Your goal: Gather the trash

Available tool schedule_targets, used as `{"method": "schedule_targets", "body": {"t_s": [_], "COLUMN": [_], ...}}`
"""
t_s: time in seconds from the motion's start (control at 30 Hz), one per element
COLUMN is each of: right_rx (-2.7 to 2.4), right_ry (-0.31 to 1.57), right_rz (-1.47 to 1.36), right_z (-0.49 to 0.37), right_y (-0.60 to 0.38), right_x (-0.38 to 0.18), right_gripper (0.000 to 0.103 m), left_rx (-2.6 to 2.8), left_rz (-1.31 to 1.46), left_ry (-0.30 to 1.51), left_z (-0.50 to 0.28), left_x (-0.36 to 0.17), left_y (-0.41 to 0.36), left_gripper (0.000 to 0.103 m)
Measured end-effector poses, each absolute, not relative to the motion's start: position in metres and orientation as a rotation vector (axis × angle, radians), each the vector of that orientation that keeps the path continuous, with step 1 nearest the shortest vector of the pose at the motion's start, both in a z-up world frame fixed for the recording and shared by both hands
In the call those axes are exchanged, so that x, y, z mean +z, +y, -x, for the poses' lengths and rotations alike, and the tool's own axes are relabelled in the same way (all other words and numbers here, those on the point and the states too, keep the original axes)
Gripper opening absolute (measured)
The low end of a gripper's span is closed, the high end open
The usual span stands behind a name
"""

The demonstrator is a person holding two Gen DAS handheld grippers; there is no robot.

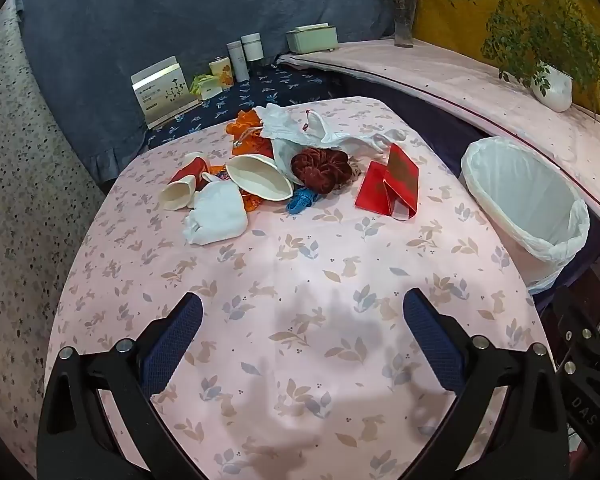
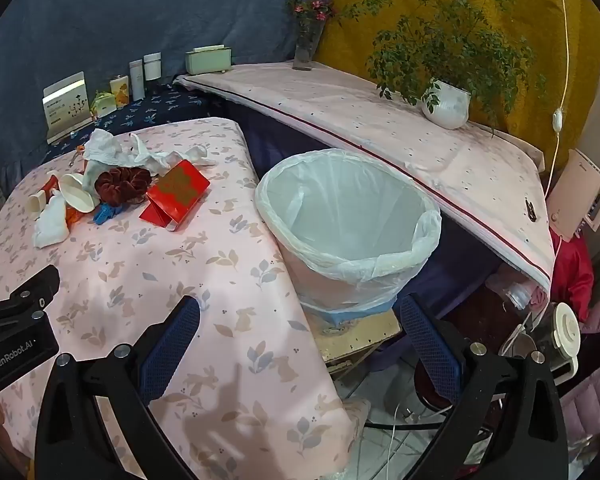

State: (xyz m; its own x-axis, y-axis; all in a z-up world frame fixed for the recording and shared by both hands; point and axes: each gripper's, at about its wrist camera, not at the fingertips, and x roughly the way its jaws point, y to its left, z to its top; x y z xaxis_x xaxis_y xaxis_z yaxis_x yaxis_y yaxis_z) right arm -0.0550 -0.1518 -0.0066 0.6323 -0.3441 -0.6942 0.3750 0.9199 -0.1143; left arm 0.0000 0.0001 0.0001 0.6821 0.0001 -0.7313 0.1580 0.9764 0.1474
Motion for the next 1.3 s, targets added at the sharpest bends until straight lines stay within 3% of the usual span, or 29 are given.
{"method": "schedule_targets", "body": {"t_s": [1.3], "right_rx": [-0.423], "right_ry": [0.787], "right_rz": [-0.03], "right_z": [0.0583], "right_y": [-0.1512], "right_x": [-0.0071], "right_gripper": [0.096], "left_rx": [-0.1], "left_rz": [-0.203], "left_ry": [0.812], "left_z": [0.0011], "left_x": [0.0021], "left_y": [-0.001], "left_gripper": [0.096]}}
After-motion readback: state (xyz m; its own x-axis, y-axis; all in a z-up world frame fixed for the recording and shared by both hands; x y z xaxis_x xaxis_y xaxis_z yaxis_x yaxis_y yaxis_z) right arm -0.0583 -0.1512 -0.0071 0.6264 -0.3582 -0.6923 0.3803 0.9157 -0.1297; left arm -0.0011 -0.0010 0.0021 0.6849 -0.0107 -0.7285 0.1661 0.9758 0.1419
